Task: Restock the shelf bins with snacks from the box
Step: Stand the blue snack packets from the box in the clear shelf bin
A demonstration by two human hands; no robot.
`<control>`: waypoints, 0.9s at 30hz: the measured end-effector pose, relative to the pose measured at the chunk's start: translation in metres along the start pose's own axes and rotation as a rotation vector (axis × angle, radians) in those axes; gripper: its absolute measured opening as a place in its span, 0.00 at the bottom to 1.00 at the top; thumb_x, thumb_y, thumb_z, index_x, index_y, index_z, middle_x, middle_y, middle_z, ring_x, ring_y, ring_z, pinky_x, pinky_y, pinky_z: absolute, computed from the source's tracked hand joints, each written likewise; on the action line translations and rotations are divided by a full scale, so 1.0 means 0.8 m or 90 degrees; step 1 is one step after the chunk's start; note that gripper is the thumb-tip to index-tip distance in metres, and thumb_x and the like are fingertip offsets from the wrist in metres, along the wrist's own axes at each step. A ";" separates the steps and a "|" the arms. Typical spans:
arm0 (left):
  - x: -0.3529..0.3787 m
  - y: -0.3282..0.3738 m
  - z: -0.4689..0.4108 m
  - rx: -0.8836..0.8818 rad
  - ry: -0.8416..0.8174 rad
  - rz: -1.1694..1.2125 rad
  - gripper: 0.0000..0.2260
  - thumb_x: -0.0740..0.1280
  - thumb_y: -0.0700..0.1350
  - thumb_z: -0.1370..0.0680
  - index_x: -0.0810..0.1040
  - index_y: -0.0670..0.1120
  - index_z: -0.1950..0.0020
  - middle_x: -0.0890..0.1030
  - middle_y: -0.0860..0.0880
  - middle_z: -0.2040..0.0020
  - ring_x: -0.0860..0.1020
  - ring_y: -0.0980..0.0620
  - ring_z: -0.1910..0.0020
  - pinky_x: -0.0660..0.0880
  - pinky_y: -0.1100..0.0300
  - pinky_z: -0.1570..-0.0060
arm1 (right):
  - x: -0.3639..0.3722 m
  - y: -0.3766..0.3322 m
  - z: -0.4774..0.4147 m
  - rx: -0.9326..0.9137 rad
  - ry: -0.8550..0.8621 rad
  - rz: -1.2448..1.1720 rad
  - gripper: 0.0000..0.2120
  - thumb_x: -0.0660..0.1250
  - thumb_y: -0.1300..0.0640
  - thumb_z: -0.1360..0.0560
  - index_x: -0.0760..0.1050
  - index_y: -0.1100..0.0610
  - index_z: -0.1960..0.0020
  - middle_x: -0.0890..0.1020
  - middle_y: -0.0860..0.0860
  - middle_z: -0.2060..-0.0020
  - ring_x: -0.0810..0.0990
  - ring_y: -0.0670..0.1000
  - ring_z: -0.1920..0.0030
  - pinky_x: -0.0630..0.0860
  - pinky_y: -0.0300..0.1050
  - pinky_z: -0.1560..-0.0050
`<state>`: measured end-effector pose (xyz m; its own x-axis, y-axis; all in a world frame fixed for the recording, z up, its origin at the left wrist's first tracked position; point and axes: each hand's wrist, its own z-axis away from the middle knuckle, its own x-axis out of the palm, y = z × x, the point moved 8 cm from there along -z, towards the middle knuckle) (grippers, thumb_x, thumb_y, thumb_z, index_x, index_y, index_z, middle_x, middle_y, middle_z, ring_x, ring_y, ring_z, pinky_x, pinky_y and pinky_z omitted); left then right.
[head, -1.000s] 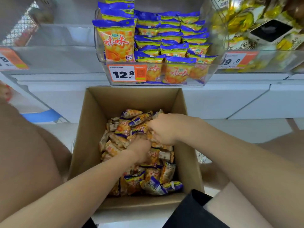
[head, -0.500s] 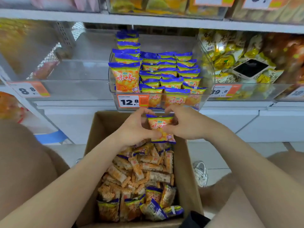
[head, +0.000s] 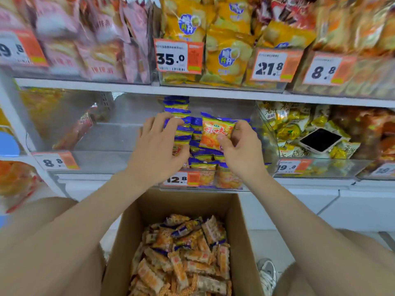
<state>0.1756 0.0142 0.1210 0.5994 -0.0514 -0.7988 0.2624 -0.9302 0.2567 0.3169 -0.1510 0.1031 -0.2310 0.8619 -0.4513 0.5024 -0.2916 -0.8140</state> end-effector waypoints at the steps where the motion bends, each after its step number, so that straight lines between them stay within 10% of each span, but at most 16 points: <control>1: 0.008 -0.005 -0.005 -0.016 -0.021 -0.008 0.28 0.66 0.61 0.26 0.74 0.50 0.28 0.71 0.48 0.28 0.69 0.41 0.30 0.68 0.43 0.35 | 0.006 0.002 -0.015 0.001 0.006 0.015 0.13 0.70 0.53 0.18 0.71 0.57 0.39 0.78 0.49 0.65 0.75 0.49 0.66 0.70 0.44 0.64; 15: 0.037 -0.026 -0.030 -0.184 0.000 -0.003 0.33 0.56 0.73 0.28 0.74 0.50 0.35 0.75 0.47 0.40 0.73 0.41 0.40 0.76 0.44 0.44 | 0.113 0.071 -0.185 0.112 0.037 0.141 0.17 0.68 0.59 0.17 0.70 0.64 0.32 0.79 0.63 0.37 0.76 0.64 0.34 0.75 0.54 0.43; 27: 0.042 -0.020 -0.024 -0.146 -0.032 -0.016 0.32 0.58 0.71 0.26 0.71 0.50 0.31 0.72 0.46 0.35 0.71 0.42 0.37 0.77 0.47 0.48 | 0.128 0.074 -0.204 0.084 -0.013 0.280 0.12 0.73 0.48 0.20 0.82 0.58 0.47 0.85 0.56 0.50 0.84 0.57 0.47 0.81 0.51 0.47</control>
<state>0.2061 0.0346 0.1005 0.5537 -0.0533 -0.8310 0.4447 -0.8248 0.3492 0.4591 -0.0121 0.0682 -0.0365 0.6368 -0.7701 0.4456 -0.6794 -0.5829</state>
